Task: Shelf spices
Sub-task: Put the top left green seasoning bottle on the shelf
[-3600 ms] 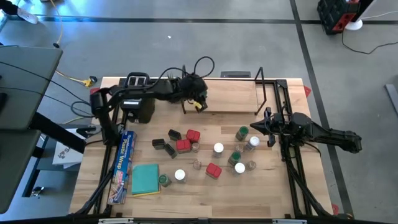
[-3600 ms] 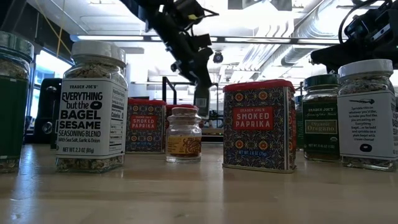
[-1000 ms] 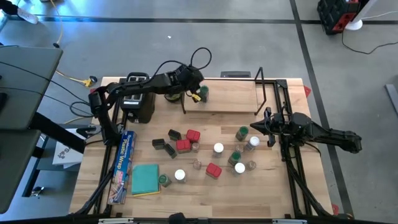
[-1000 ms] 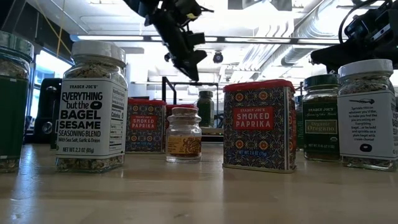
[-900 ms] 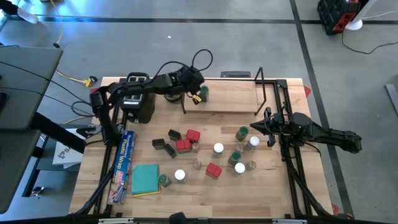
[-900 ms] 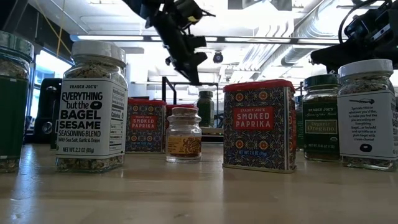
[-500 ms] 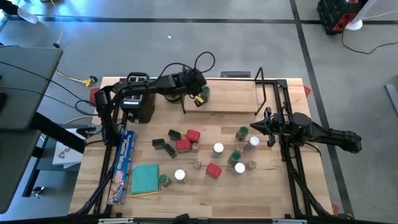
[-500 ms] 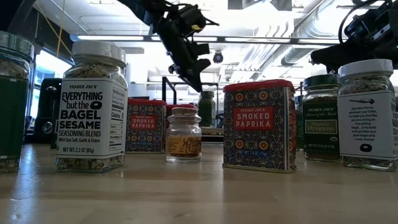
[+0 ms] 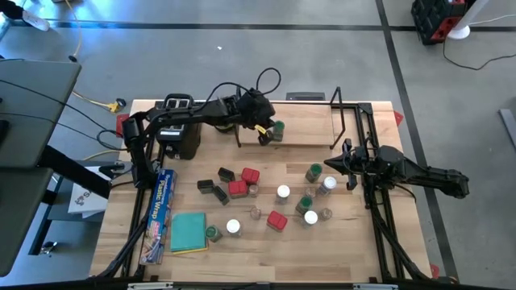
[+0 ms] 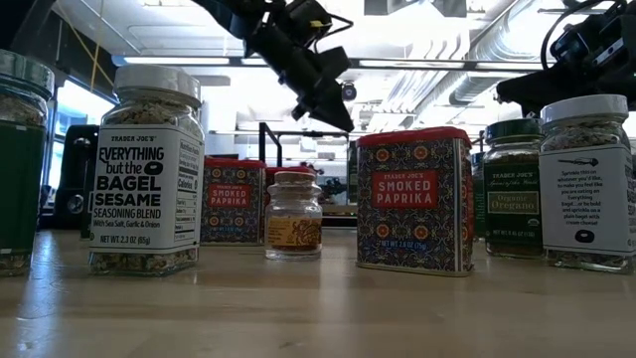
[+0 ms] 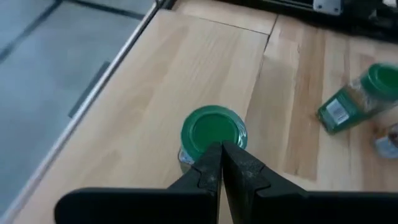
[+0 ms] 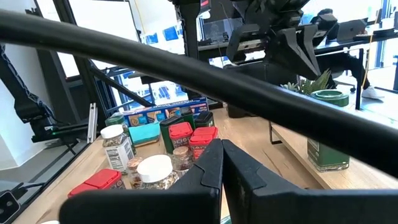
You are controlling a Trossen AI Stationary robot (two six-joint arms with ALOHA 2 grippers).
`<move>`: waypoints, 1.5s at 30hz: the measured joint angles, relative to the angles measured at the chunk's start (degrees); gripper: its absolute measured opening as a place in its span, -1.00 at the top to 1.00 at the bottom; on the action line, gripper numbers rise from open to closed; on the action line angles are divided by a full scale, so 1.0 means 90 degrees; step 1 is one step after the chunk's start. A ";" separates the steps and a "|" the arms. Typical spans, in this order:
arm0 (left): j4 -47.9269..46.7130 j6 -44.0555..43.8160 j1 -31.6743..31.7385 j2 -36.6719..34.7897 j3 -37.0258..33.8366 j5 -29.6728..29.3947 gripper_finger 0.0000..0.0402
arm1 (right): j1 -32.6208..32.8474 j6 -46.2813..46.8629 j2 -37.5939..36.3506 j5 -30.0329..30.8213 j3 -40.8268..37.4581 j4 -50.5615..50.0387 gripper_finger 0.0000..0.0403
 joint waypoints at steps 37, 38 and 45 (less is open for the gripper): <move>0.0972 0.2129 -0.0067 0.0817 0.0005 -0.0011 -0.54 | 0.0001 0.0001 0.0002 0.0000 0.0000 0.0000 1.00; 0.0986 0.2106 -0.0062 0.0830 0.0005 0.0022 -0.53 | 0.0000 0.0001 0.0002 0.0000 0.0000 0.0000 1.00; 0.1136 0.1844 -0.0014 0.0896 0.0002 0.0141 -0.38 | 0.0001 0.0001 0.0000 0.0000 0.0000 0.0000 1.00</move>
